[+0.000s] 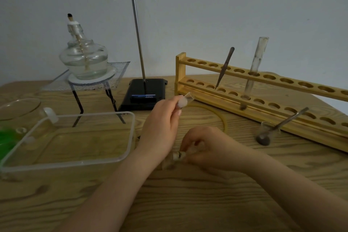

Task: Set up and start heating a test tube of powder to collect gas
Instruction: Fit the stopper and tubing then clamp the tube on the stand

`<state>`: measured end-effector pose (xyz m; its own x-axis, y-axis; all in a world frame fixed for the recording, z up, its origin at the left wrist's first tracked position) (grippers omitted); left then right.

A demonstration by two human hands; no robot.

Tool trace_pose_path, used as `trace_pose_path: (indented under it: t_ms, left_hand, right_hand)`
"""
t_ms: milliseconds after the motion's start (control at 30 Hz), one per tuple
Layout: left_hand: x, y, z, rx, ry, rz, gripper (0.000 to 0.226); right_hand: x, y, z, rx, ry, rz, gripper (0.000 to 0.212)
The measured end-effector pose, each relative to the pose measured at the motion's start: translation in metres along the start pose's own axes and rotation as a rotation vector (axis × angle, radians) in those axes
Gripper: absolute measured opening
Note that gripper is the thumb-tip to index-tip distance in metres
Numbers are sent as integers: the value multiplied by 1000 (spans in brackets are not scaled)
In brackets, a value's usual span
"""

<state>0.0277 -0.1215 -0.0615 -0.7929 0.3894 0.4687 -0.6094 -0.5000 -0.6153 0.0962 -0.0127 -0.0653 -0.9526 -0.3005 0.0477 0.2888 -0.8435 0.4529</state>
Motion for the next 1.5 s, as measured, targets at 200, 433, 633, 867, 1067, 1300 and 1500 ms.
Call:
trace_pose_path:
  t_ms: [200, 433, 633, 867, 1067, 1300, 1500]
  left_hand:
    - [8, -1, 0, -7, -14, 22, 34]
    - [16, -5, -7, -18, -28, 34, 33]
    - [21, -6, -10, 7, -35, 35, 33]
    - [26, -3, -12, 65, -46, 28, 32]
    - [25, -2, -14, 117, -47, 17, 37]
    - [22, -1, -17, 158, -48, -24, 43]
    - [20, -1, -21, 157, -24, -52, 37]
  right_hand:
    - [-4, -12, 31, 496, -136, -84, 15]
    - [-3, -27, 65, 654, -366, -129, 11]
    - [1, -35, 90, 510, -532, -130, 16]
    - [8, -36, 106, 181, -508, -87, 13]
    - [12, -36, 106, 22, -465, -69, 21]
    - [15, -34, 100, -100, -452, -65, 28]
    - [17, -35, 96, -219, -411, -33, 27]
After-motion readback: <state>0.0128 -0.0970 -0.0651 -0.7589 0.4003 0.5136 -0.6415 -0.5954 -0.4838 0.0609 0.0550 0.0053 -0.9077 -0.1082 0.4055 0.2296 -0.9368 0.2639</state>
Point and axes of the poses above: each hand's wrist, its own x-axis towards the middle knuckle, its own z-axis out of the back of the hand, y = z × x, the point moved 4 cm from there along x, towards the middle knuckle, and after that the axes turned 6 degrees about z, right-handed, at the moved point
